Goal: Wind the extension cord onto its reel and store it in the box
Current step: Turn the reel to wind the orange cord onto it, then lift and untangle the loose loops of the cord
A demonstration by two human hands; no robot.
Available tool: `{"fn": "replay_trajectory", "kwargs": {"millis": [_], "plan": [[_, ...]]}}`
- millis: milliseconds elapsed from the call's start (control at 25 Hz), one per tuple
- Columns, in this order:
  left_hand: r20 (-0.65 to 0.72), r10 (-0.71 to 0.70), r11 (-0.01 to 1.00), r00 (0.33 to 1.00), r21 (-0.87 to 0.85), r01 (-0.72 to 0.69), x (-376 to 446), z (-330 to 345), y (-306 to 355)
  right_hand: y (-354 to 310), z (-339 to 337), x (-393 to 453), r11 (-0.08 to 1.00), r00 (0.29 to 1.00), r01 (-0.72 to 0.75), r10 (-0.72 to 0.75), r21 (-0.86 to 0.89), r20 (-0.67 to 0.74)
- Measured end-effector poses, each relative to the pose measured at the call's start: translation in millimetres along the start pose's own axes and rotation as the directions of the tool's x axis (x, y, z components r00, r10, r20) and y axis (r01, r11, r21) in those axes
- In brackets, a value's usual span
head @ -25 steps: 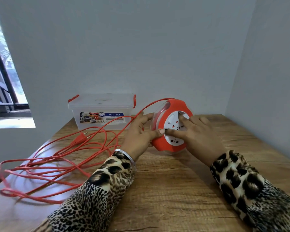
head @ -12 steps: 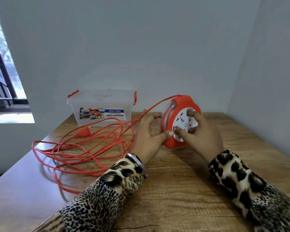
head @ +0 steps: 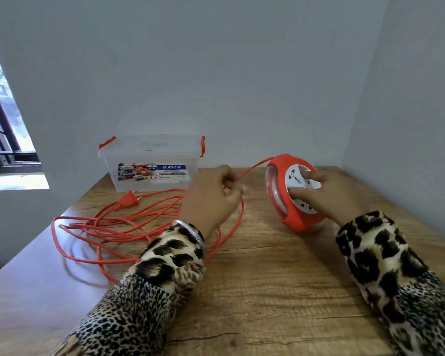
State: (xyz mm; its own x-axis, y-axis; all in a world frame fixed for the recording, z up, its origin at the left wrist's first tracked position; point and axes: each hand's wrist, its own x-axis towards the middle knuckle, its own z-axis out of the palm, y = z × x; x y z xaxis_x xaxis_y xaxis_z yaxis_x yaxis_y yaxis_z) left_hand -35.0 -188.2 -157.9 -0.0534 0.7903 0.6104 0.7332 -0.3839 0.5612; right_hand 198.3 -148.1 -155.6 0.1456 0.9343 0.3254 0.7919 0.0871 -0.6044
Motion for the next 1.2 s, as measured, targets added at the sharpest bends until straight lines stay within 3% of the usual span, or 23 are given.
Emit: {"fn": "replay_trajectory", "kwargs": {"millis": [80,160,240,320,600,720,800,880,1000,1080,1160,1200], "plan": [[0.019,-0.115,0.982,0.993,0.154,0.111,6,-15,-9,3,-4,2,1.000,0.998,-0.012,0.013,-0.024,0.058],[0.152,-0.295,0.892,0.943,0.396,0.216,10,-24,-22,5,-7,4,0.999,0.994,-0.019,0.025,-0.051,0.107],[0.254,-0.441,0.763,0.861,0.612,0.210,12,-28,-29,7,-8,6,0.994,0.988,-0.031,0.046,-0.100,0.146],[0.325,-0.482,0.745,0.814,0.640,0.186,13,-25,-34,11,-7,10,0.988,0.985,-0.024,0.050,-0.155,0.165],[0.293,-0.401,0.882,0.868,0.380,0.279,17,-28,-42,15,1,10,0.989,0.971,-0.067,0.096,-0.135,0.221],[0.232,-0.413,0.907,0.881,0.196,0.374,16,-35,-48,5,0,1,0.978,0.996,0.086,-0.087,-0.189,0.007],[0.182,-0.406,0.909,0.895,-0.019,0.416,15,-46,-45,-14,14,-6,0.936,0.937,0.300,-0.325,-0.185,-0.127],[0.170,-0.330,0.902,0.928,-0.233,0.363,11,-61,-40,-43,34,-7,0.874,0.879,0.468,-0.476,-0.132,-0.034],[0.335,-0.146,0.882,0.931,-0.382,0.276,-2,-77,-38,-79,67,4,0.831,0.811,0.555,-0.538,-0.014,0.232],[0.534,-0.151,0.916,0.832,-0.241,0.321,-10,-81,-45,-93,81,12,0.861,0.756,0.493,-0.494,0.122,0.430],[0.739,-0.219,0.941,0.638,-0.013,0.339,-14,-82,-53,-104,93,16,0.888,0.636,0.415,-0.440,0.200,0.633],[0.803,-0.235,0.944,0.548,0.053,0.327,-15,-81,-56,-109,98,18,0.877,0.592,0.445,-0.439,0.180,0.675]]}}
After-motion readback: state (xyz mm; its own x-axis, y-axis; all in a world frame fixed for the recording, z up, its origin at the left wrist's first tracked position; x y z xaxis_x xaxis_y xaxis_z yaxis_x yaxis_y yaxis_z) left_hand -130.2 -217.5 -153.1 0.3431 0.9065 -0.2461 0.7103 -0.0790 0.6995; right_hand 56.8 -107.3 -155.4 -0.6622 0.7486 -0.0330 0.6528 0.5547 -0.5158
